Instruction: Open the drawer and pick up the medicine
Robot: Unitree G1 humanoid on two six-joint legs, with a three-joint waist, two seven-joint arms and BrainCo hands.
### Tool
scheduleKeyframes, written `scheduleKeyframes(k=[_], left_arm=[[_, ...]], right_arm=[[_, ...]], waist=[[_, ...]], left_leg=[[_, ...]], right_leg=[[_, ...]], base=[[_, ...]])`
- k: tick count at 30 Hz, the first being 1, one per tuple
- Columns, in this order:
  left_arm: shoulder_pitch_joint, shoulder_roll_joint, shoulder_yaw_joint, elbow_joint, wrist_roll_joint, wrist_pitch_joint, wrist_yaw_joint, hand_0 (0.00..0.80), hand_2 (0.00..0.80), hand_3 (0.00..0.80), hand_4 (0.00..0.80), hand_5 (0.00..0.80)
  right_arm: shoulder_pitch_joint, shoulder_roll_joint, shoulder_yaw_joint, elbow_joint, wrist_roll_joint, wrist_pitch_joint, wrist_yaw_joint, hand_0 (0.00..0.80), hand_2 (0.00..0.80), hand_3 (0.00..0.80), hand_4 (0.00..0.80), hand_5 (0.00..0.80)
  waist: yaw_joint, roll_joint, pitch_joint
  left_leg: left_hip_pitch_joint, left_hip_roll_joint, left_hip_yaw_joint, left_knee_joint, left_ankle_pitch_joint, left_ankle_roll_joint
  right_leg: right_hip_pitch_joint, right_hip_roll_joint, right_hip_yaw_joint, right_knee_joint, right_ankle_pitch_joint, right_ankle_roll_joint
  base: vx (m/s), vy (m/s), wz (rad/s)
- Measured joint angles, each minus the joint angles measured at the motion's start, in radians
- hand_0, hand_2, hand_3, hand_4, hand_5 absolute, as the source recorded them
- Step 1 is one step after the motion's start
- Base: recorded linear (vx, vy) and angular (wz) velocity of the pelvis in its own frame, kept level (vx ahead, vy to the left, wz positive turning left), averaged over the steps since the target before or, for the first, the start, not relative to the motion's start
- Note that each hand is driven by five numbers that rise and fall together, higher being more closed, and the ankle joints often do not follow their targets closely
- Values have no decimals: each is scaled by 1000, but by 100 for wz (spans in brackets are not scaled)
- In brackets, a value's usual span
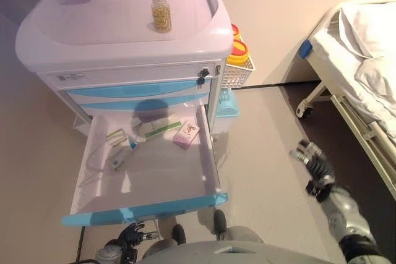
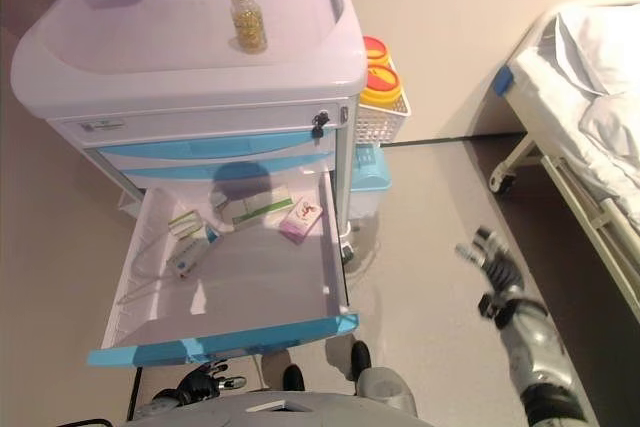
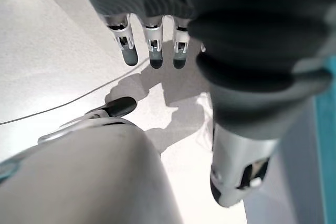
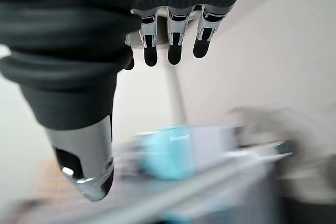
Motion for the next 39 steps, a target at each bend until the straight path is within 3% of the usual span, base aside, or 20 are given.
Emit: scheduleKeyframes(k=[1,4,9,13,15,19,24,28,33,39], left_arm=[[-4,1,0,9,0,-4,0,0,0,0,0,0],[-19,-2,-2,32,1,-21,-1,0,0,0,0,0],[-41,-3,-38,49,0,-61,-2,0,0,0,0,0],[-83,-1,-87,-6,-17,-66,24,0,0,0,0,0],[-132,9,-102,-82,-43,-64,46,0,0,0,0,0],[-256,68,-140,-228,-50,-59,79,0,0,0,0,0],[-419,237,-177,-375,-48,30,81,0,0,0,0,0],[-549,338,-175,-403,-51,122,42,0,0,0,0,0],[-756,447,-176,-356,-87,241,-26,0,0,0,0,0],[-1084,528,-205,-14,-103,311,-3,0,0,0,0,0]], right_arm=[[2,31,12,85,-56,-47,-1,0,0,0,0,0],[16,74,73,240,-168,-76,0,0,0,0,0,0],[13,127,78,463,-274,-102,-26,0,0,0,0,0],[-7,111,111,456,-304,-120,-34,0,0,0,0,0],[-53,84,159,412,-317,-132,-33,0,0,0,0,0],[-173,35,199,332,-316,-150,-41,0,0,0,0,0],[-230,-34,236,183,-312,-154,-62,0,0,0,0,0],[-224,-65,236,162,-309,-157,-63,0,0,0,0,0],[-216,-90,242,167,-304,-183,-62,0,0,0,0,0],[-194,-134,304,153,-294,-221,-71,0,0,0,0,0]], waist=[[0,-2,-1],[0,2,-1],[3,21,6],[-2,53,39],[-8,64,98],[-3,54,227],[-12,25,349],[-30,20,360],[-61,14,366],[-117,11,367]], left_leg=[[1,2,2,0,-1,-2],[1,4,2,0,-4,-4],[1,2,2,0,-6,-1],[-57,-7,6,12,6,5],[-123,-17,7,57,10,14],[-248,-27,21,170,-9,18],[-397,-27,12,340,-54,25],[-521,-14,2,488,-111,27],[-639,5,2,686,-195,28],[-744,23,1,841,-253,29]], right_leg=[[0,1,-5,0,0,0],[1,3,-5,0,0,-1],[-1,1,-5,0,0,-1],[-84,-5,2,53,-1,-2],[-150,-12,5,101,1,-3],[-280,-27,25,210,-12,1],[-414,-29,48,333,-29,-6],[-515,-17,59,431,-51,-11],[-627,2,79,599,-114,-12],[-732,20,94,743,-159,-12]], base=[[11,-1,-8],[5,3,-1],[21,77,0],[-150,147,-6],[-173,89,3],[-118,53,-4],[-5,30,-7],[7,40,-9],[58,67,-8],[11,59,-6]])
